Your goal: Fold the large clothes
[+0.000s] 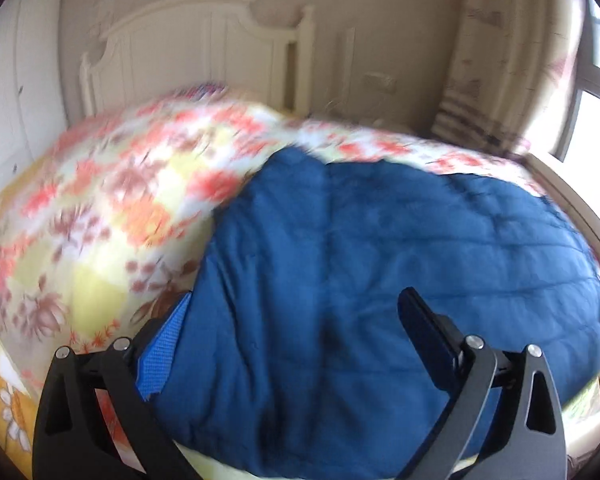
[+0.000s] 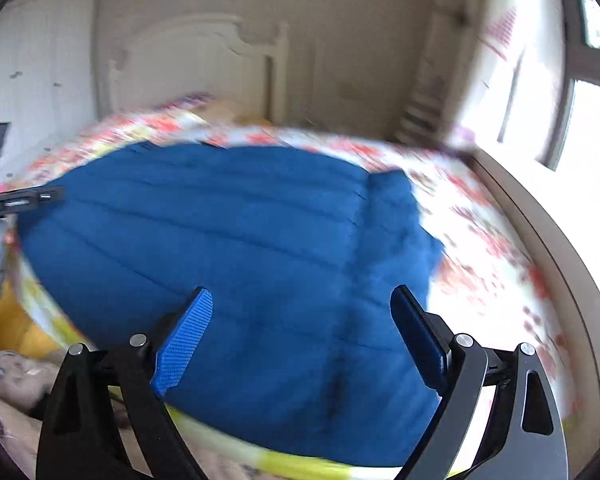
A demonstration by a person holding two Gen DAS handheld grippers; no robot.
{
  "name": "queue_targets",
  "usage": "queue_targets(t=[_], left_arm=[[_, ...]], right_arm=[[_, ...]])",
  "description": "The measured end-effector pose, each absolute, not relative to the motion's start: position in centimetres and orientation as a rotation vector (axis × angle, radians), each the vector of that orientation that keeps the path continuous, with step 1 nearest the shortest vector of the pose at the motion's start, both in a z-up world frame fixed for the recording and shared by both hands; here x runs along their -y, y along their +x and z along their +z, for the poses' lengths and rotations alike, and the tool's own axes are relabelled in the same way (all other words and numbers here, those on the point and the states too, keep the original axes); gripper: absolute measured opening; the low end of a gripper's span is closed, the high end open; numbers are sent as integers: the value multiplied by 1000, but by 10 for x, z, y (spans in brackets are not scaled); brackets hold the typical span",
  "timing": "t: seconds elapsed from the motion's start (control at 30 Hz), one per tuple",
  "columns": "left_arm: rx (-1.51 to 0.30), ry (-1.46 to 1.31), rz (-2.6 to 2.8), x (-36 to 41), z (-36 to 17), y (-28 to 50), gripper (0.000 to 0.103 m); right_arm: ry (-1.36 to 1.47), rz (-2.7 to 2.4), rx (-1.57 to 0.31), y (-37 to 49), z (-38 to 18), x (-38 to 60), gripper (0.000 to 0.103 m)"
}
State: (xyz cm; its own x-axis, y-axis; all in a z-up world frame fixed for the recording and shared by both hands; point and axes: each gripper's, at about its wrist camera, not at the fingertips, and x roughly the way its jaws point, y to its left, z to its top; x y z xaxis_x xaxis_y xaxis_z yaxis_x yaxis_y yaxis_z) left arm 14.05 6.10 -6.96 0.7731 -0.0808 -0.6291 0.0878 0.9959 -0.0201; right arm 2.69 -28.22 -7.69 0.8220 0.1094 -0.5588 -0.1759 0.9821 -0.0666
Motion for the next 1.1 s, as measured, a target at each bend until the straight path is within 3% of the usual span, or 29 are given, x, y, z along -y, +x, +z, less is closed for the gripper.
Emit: queue_targets(t=[0.23,0.33,0.47,0.73,0.9,1.1], left_arm=[[-650,187,-34,-13,-73,139,101],[-683,152,77,-46,-84,158,101],[-776,-98,92,-122,-101,175,101],[-722,-6,224,-132,-82,165,101],[-618,12,348,-133,-54,148,100],[-467,133,127,-50,-10,130,101]], right_arm=[[-331,275,-601,31,-96,197,87],[-318,276,-612,34,-99,199,87],[-261,204,-627,40,-99,232,87],[-87,-31,-685,4,-101,338,87],[178,-32,-721,-47,-116,390,87],[542,191,-693,-60,-143,400,75]])
